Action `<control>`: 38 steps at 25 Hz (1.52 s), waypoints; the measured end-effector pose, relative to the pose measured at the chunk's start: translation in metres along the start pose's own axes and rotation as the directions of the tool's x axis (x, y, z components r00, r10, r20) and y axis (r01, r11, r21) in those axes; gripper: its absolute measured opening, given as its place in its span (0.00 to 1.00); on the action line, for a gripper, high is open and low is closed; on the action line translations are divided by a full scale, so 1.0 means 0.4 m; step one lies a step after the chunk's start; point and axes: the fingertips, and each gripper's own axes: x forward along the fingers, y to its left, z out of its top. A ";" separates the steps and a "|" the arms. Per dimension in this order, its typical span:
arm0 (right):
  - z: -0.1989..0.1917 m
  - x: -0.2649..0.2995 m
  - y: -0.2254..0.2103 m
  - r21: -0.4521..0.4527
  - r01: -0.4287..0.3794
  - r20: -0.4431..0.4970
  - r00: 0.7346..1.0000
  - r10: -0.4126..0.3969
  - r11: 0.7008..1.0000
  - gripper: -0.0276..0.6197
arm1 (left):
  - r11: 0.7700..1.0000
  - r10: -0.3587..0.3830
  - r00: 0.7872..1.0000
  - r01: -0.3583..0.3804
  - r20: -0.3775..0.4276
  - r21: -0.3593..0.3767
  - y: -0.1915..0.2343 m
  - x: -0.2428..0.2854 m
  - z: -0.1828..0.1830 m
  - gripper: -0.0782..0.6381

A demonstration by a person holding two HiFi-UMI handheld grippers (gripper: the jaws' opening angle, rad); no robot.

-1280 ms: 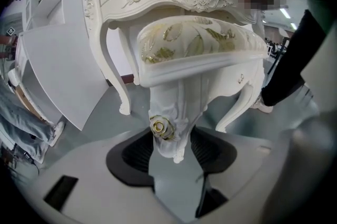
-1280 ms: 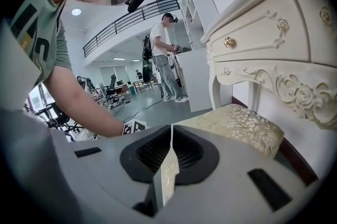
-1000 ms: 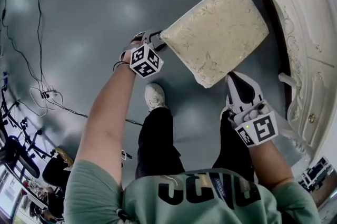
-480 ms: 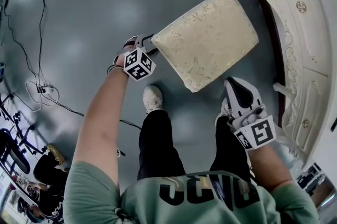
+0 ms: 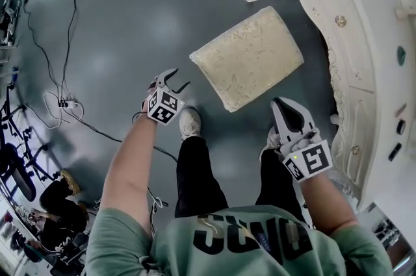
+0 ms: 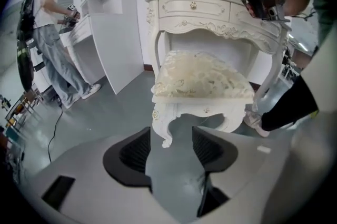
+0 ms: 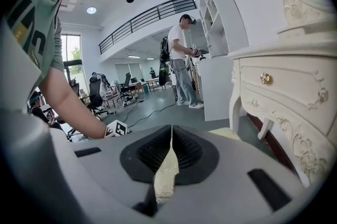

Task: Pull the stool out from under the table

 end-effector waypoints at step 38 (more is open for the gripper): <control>0.951 -0.756 -0.037 -0.142 -0.026 0.227 0.972 0.058 0.989 0.03 | 0.986 0.019 0.653 0.114 0.757 -0.123 -0.422 -1.284 1.359 0.12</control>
